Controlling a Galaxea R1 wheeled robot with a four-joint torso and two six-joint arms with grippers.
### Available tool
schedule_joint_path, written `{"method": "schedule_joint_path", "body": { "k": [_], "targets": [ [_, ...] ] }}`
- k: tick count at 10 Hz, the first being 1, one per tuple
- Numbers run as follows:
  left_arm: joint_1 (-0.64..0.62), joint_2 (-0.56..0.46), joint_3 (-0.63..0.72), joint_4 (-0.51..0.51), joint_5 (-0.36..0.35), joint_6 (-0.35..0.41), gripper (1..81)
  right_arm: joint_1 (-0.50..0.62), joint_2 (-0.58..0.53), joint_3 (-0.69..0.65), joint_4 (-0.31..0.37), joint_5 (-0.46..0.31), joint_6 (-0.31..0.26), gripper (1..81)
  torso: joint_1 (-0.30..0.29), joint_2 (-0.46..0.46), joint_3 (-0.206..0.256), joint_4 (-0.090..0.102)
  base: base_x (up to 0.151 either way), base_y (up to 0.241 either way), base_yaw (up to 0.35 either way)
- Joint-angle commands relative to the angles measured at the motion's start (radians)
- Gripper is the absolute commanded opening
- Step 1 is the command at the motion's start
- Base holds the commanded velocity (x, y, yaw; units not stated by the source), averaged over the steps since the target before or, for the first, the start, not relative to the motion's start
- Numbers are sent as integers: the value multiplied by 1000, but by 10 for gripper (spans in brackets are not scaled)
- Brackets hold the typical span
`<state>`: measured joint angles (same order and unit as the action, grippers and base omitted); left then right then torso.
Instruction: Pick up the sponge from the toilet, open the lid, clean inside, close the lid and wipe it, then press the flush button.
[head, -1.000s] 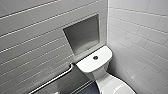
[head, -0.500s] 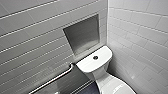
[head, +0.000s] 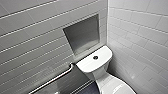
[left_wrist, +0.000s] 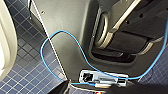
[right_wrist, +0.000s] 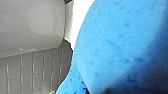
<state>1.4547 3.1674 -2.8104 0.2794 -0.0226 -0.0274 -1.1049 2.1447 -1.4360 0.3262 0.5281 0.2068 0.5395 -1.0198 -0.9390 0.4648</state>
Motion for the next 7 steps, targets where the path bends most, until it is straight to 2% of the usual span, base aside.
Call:
{"method": "schedule_joint_path", "body": {
  "k": [1, 2, 3, 4, 7],
  "targets": [
    [10, -6, -8, -14, 82, 1, 811, 329, 12, -203, 152, -264, -20, 10, 0, 0, 0, 0, 0, 0, 0],
    [11, -6, -6, -14, 82, 1, 811, 386, 75, -321, 192, -342, -18, 10, 0, 0, 0, 0, 0, 0, 0],
    [11, -6, -6, -14, 82, 1, 811, 433, 132, -432, 217, -387, -20, 10, 0, 0, 0, 0, 0, 0, 0],
    [13, -7, -6, -14, 82, 1, 811, 468, 181, -529, 218, -437, -18, 10, 0, 0, 0, 0, 0, 0, 0],
    [14, -7, -6, -16, 82, 0, 811, 570, 324, -771, 244, -494, -7, 10, 0, 0, 0, 0, 0, 0, 0]
  ]
}}
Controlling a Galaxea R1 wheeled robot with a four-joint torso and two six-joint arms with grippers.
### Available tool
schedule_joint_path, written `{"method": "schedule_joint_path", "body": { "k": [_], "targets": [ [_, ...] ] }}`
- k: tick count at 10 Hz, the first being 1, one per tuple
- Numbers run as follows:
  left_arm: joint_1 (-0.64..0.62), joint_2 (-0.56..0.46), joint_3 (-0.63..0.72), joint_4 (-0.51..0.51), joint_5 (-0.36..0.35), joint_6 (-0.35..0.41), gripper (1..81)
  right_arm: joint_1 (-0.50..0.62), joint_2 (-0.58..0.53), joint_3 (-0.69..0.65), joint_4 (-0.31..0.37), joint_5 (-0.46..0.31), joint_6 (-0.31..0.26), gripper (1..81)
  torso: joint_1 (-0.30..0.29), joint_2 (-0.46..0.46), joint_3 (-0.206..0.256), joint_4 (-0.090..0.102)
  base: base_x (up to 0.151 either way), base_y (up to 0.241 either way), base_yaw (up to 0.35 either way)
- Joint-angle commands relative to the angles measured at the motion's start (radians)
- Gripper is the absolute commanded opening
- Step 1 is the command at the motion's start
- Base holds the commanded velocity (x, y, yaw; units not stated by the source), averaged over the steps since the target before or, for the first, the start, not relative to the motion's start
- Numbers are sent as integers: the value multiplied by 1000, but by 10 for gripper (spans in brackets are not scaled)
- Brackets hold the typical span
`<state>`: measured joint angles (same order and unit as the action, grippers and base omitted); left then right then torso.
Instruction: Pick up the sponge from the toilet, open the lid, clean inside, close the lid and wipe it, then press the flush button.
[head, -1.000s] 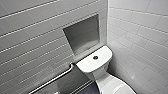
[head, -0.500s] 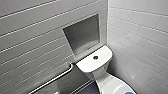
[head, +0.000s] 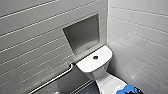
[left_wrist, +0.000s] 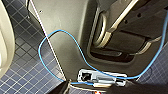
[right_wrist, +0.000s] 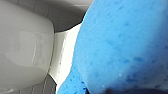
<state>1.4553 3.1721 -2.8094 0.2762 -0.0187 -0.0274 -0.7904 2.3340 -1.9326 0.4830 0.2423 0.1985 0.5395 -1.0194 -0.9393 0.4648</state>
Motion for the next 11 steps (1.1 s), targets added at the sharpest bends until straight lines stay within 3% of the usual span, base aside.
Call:
{"method": "schedule_joint_path", "body": {
  "k": [1, 4, 6, 7, 9, 10, 11],
  "targets": [
    [14, -17, -7, -28, 80, 0, 811, 285, 208, -372, 79, -247, 1, 10, 0, 0, 0, 0, 0, 0, 0],
    [14, -24, -7, -48, 80, 0, 811, 274, 365, -525, 78, -267, 1, 10, 0, 0, 0, 0, 0, 0, 0],
    [18, -27, -7, -49, 82, 0, 811, 256, 402, -597, 88, -265, 13, 10, 0, 1, -1, 0, 0, 0, 0],
    [18, -30, -7, -49, 80, 0, 811, 266, 403, -609, 80, -268, 13, 10, 0, 1, -93, -22, 0, 0, 0],
    [20, -26, -7, -49, 82, 0, 811, 279, 402, -627, 89, -268, 13, 10, 0, 1, -109, -26, 0, 0, 0],
    [23, -26, -7, -49, 82, 0, 811, 282, 403, -644, 95, -265, 18, 10, 0, 1, -111, -8, 0, 0, 0],
    [26, -29, -7, -49, 80, 0, 811, 283, 406, -658, 100, -261, 22, 10, 0, 1, -71, -14, 0, 0, 0]
  ]
}}
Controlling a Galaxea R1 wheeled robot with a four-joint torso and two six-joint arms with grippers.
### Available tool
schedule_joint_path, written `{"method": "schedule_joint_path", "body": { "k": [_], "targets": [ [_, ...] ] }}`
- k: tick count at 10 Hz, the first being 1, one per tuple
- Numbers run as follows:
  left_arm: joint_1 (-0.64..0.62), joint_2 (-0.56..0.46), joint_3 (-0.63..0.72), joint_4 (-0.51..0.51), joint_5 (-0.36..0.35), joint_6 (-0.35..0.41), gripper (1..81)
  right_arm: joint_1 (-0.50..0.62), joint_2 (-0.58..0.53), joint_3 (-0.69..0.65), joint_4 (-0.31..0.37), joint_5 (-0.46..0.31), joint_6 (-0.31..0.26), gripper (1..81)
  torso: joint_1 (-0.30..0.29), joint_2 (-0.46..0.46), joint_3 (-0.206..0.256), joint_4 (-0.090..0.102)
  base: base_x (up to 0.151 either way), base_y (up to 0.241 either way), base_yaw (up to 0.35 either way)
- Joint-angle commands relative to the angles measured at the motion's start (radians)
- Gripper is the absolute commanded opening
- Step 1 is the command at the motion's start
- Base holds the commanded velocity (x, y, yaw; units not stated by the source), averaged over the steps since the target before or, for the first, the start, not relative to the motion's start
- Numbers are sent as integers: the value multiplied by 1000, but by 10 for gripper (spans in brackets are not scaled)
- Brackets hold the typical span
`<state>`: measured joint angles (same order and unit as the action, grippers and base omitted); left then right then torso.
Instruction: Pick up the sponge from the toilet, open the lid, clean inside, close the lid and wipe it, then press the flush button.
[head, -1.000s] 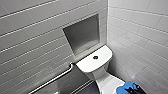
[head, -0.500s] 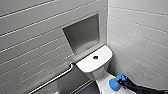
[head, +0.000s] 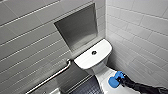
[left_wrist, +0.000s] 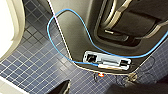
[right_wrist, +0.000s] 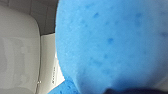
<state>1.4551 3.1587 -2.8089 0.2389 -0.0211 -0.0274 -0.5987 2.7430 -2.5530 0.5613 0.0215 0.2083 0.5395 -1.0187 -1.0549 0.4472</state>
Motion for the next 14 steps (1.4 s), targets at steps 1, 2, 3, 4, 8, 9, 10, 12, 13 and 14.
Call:
{"method": "schedule_joint_path", "body": {
  "k": [1, 2, 3, 4, 8, 9, 10, 12, 13, 14],
  "targets": [
    [26, -15, -7, -12, 82, 0, 811, 93, 0, -64, 25, -40, 14, 10, 0, 0, 6, 0, 0, 0, 0],
    [26, -15, -7, -13, 82, 0, 811, 81, -4, -76, 25, -41, 16, 10, 0, 0, -22, -2, 0, 0, 0],
    [26, -14, -7, -12, 82, 0, 811, 46, -10, -90, 23, -35, 14, 10, -2, 0, -28, -2, 0, 0, 0],
    [26, -12, -7, -12, 82, 0, 811, 16, -42, -64, 23, -31, 13, 10, -3, -1, -38, -3, 0, 0, 0],
    [26, -3, -6, -10, 79, 1, 811, -29, -363, 520, -50, 110, 10, 10, -5, -2, -36, -4, 0, 0, 0],
    [26, -3, -4, -10, 79, 1, 811, -69, -403, 588, -44, 173, 8, 10, -4, -2, -37, -4, 0, 0, 0],
    [26, -3, -3, -10, 81, 1, 811, -104, -423, 614, -38, 209, 8, 10, -4, -2, -38, -3, 0, 0, 0],
    [26, -5, -4, -10, 82, 1, 811, -155, -472, 683, -18, 290, 8, 10, -3, 0, -39, -3, 0, 0, 0],
    [26, -5, -4, -10, 82, 1, 811, -180, -500, 715, -3, 319, 6, 10, -2, 0, -40, -3, 0, 0, 0],
    [26, -3, -4, -10, 82, 1, 811, -207, -524, 751, 29, 377, 2, 10, -2, 0, -40, -3, 0, 0, 0]
  ]
}}
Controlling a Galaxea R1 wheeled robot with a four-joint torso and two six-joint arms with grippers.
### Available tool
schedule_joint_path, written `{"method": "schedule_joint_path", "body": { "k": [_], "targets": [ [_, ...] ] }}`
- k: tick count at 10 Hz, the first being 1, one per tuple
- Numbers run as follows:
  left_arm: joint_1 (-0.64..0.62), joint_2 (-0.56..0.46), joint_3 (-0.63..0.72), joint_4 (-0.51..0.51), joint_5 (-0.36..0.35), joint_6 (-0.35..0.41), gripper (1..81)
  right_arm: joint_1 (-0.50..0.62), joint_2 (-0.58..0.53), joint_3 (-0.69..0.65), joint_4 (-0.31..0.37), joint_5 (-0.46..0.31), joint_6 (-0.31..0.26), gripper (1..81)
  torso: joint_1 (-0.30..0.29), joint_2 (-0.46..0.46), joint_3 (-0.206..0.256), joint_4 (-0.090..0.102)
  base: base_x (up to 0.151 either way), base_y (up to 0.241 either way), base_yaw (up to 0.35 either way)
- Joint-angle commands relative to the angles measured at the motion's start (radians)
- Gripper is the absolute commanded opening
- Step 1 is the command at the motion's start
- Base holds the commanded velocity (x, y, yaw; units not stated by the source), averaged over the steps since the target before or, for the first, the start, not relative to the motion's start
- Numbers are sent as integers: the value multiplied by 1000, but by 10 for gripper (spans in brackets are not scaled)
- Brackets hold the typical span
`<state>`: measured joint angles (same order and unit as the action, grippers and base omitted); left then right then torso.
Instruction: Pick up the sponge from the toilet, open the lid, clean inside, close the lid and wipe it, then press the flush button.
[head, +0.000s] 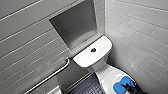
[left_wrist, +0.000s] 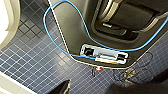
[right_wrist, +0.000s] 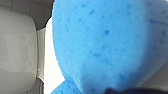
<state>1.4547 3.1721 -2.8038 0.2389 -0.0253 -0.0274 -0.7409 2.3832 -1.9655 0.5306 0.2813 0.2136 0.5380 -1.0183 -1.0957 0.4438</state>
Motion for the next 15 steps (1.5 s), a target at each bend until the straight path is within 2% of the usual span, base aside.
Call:
{"method": "schedule_joint_path", "body": {
  "k": [1, 3, 5, 8, 10, 11, 13, 14, 15],
  "targets": [
    [26, -18, -10, -10, 87, 1, 811, -100, -180, 186, 101, 162, -10, 10, 0, 0, 0, 0, 0, 0, 0],
    [26, -21, -10, -10, 87, 1, 811, -182, -186, 220, 167, 275, -43, 10, 0, 0, -1, 0, 0, 0, 0],
    [28, -23, -10, -10, 87, 0, 811, -263, -192, 260, 198, 366, -65, 10, 0, 0, -1, 0, 0, 0, 0],
    [28, -24, -10, -10, 87, 0, 811, -427, -169, 278, 203, 490, -62, 10, 1, 0, -1, 0, 0, 0, 0],
    [29, -29, -10, -10, 87, 0, 811, -541, -137, 266, 190, 541, -53, 10, 1, 1, -1, 0, 0, 0, 0],
    [30, -32, -10, -12, 87, 0, 811, -610, -115, 280, 174, 578, -53, 10, 1, 0, -1, 0, 0, 0, 0],
    [29, -30, -10, -10, 87, 1, 811, -720, -103, 325, 68, 659, -52, 10, 1, 0, -1, 0, 0, 0, 0],
    [29, -26, -10, -9, 87, 1, 811, -760, -143, 419, -7, 699, -63, 10, 1, 1, -1, 0, 0, 0, 0],
    [30, -24, -8, -9, 85, 1, 811, -779, -202, 563, -55, 739, -74, 10, 1, 0, -1, 0, 0, 0, 0]
  ]
}}
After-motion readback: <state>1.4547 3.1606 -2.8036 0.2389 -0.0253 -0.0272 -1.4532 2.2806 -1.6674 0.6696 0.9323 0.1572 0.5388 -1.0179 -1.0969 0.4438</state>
